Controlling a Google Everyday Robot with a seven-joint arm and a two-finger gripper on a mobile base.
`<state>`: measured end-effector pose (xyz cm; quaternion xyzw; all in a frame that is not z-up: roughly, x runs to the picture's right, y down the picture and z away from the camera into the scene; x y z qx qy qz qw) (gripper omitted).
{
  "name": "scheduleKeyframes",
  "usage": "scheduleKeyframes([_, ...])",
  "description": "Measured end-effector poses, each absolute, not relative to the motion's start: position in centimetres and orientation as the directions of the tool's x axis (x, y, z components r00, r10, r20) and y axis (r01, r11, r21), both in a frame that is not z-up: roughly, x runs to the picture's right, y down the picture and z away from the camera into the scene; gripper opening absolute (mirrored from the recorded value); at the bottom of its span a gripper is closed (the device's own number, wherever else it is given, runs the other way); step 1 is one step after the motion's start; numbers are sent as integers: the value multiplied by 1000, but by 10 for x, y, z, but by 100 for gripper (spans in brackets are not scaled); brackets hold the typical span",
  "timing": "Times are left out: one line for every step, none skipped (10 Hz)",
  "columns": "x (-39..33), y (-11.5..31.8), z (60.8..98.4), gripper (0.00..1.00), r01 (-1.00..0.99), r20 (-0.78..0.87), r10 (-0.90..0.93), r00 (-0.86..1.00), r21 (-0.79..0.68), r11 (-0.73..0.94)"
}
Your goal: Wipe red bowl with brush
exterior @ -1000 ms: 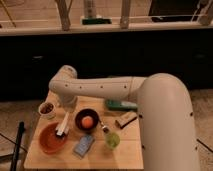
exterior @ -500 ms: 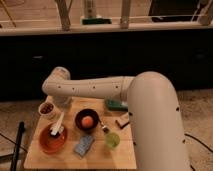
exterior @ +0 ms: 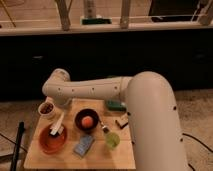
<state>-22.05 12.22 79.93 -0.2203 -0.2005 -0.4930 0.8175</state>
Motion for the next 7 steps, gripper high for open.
scheduleKeyframes([-223, 122, 801, 0, 894, 546, -717, 433, -162, 417])
scheduleKeyframes([-228, 122, 801, 0, 896, 548, -718, 429, -158, 415])
scheduleKeyframes([-235, 122, 802, 0, 900, 551, -721, 420, -149, 410])
scheduleKeyframes([-243, 122, 802, 0, 904, 557, -723, 408, -138, 404])
scheduleKeyframes([-247, 122, 801, 0, 908, 560, -726, 399, -131, 398])
scheduleKeyframes([-253, 124, 799, 0, 912, 565, -729, 387, -121, 392])
scheduleKeyframes([-259, 128, 796, 0, 916, 572, -729, 376, -111, 385])
